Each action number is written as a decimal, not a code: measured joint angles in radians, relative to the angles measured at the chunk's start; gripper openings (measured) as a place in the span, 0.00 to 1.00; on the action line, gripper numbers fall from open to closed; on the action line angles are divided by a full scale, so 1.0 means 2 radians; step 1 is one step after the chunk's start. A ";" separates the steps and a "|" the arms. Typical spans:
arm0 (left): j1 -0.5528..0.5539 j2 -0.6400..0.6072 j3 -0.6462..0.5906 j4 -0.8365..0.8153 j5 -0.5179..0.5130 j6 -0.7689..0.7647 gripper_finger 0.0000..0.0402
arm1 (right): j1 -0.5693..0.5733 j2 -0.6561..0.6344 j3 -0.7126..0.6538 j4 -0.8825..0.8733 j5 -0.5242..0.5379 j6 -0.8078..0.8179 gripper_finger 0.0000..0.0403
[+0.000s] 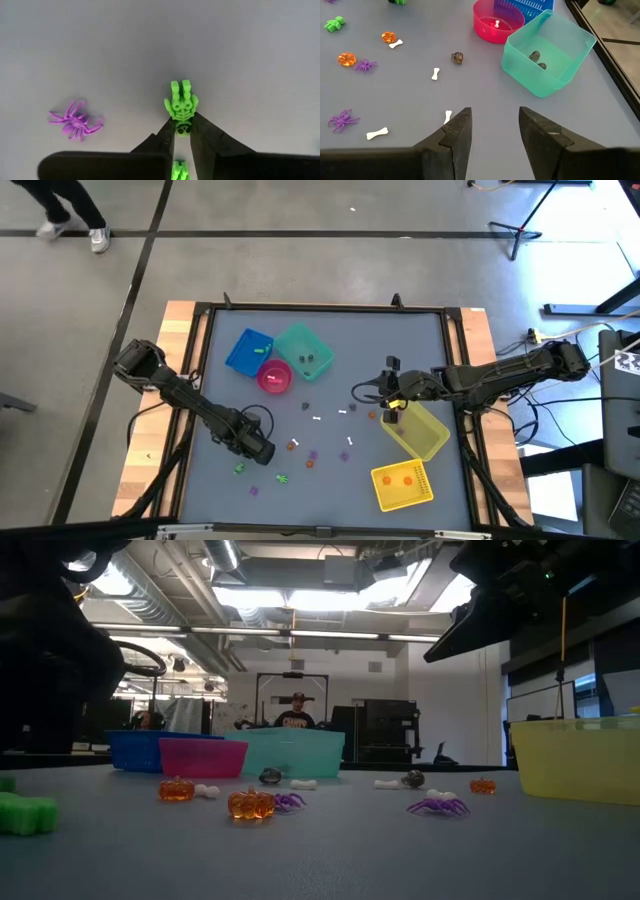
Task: Sort Halloween decoration
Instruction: Put the green skeleton toy into the blue bin
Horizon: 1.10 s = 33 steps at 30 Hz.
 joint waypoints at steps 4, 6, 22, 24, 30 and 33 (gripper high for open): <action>0.000 0.000 0.000 0.002 0.000 0.000 0.06 | 0.000 0.000 0.000 0.000 0.000 0.000 0.40; 0.000 0.000 0.003 0.000 -0.002 0.003 0.06 | 0.000 0.000 0.000 0.000 0.000 0.000 0.40; 0.086 -0.020 0.103 -0.008 -0.060 0.217 0.06 | 0.000 0.000 0.000 0.000 0.000 0.000 0.40; 0.116 -0.032 0.113 -0.026 -0.073 0.273 0.06 | 0.000 0.000 0.000 0.001 0.000 0.000 0.40; 0.221 -0.086 0.133 -0.090 -0.119 0.428 0.06 | 0.000 0.000 0.000 0.000 0.000 0.001 0.40; 0.275 -0.118 0.133 -0.131 -0.140 0.486 0.06 | 0.000 0.000 0.000 0.000 0.000 0.001 0.40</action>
